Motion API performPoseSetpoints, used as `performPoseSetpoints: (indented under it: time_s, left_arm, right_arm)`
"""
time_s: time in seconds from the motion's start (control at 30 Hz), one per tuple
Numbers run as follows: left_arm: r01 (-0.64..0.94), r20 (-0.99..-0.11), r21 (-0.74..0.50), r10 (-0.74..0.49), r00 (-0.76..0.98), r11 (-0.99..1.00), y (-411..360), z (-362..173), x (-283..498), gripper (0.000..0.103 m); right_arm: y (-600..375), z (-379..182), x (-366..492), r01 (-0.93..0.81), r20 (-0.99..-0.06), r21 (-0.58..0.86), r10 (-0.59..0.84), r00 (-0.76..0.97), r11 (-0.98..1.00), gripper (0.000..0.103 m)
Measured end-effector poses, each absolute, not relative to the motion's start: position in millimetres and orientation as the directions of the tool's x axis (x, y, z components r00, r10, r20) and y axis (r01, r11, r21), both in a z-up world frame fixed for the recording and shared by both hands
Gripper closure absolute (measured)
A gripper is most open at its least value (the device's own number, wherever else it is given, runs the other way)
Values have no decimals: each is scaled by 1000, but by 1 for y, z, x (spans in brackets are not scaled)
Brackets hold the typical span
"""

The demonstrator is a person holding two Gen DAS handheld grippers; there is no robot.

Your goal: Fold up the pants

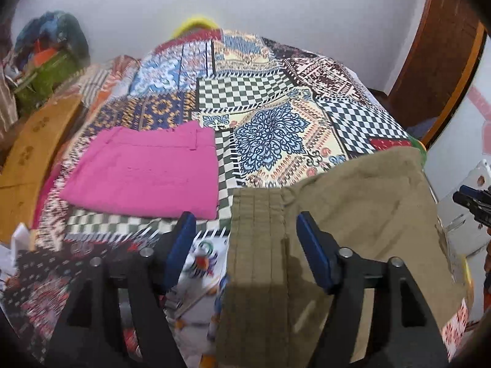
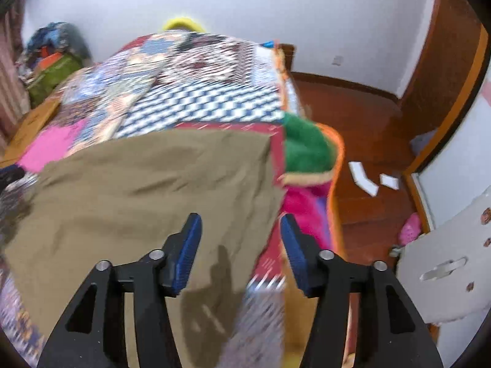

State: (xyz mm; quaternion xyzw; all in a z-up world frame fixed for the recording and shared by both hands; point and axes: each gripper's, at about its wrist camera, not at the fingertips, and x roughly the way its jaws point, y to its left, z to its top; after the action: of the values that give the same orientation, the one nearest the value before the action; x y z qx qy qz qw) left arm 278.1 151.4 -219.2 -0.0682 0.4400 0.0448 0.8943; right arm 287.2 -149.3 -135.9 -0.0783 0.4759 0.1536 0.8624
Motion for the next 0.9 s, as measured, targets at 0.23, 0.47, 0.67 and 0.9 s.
performPoseSetpoints:
  time_s: [0.23,0.47,0.67,0.9]
  left_arm:
    - [-105,-831,-72,-1,556,992,129,-224,228,30]
    - [-150,-864,-48,34,503,988,125,-267,225,21]
    - [-188,-867,-131,-20,497,973,143,-275,222,12]
    - [-189,-842,-182,-54,537,965,146,-237,197,15]
  right_arm:
    - [-111,-165,235,-449,-883,189,351,312,873,51]
    - [-118,-198,207,-443,-925,163,294,243,882,51]
    - [-125,-196,192,-454,-931,127,264,252,882,51]
    - [-126,-179,193,-440,-934,87,226,276,894,50]
